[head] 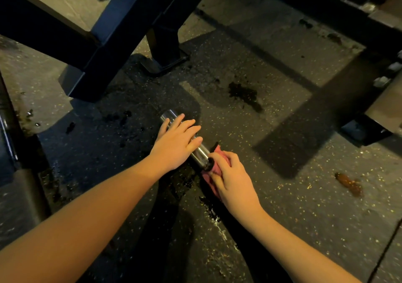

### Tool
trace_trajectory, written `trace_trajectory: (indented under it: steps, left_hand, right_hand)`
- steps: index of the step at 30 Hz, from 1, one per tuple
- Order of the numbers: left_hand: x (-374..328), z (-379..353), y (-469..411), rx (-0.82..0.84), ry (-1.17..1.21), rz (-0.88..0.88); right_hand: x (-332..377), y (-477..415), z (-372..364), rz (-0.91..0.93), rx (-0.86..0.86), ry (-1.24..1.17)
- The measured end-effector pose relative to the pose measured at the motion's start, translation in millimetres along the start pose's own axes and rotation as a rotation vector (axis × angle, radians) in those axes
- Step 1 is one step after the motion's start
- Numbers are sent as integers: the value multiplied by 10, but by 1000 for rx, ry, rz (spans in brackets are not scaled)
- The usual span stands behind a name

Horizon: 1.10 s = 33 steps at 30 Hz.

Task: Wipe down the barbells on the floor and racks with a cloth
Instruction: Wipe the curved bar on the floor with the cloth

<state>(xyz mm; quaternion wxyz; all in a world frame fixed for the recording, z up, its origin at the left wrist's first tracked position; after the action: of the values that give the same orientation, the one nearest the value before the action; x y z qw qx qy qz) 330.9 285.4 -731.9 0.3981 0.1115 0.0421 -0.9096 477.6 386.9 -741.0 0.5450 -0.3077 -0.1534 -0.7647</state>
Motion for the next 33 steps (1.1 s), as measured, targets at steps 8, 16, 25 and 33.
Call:
trace_trajectory:
  steps: [8, 16, 25, 33]
  left_hand:
    - [166, 102, 299, -99, 182, -128]
    - [169, 85, 540, -42, 221, 20]
    - [-271, 189, 1050, 81, 300, 238]
    - [-681, 644, 1664, 245, 273, 256]
  right_hand:
    - [33, 7, -16, -48, 3, 11]
    - [93, 20, 3, -87, 11, 60]
    - [174, 56, 128, -227, -26, 53]
    - [328, 535, 940, -483, -17, 9]
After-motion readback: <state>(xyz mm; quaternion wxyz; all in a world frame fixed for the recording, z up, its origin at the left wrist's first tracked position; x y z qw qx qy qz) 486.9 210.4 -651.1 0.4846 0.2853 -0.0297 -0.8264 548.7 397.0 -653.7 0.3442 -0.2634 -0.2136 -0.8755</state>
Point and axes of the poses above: each hand's wrist, its own y-axis away from the middle knuckle, its own z-axis out of the back of the hand, x = y × z, the point moved 4 cm from there along -y, towards the middle knuckle, and after that the axes turned 13 degrees about -x, right-handed, at the moved point
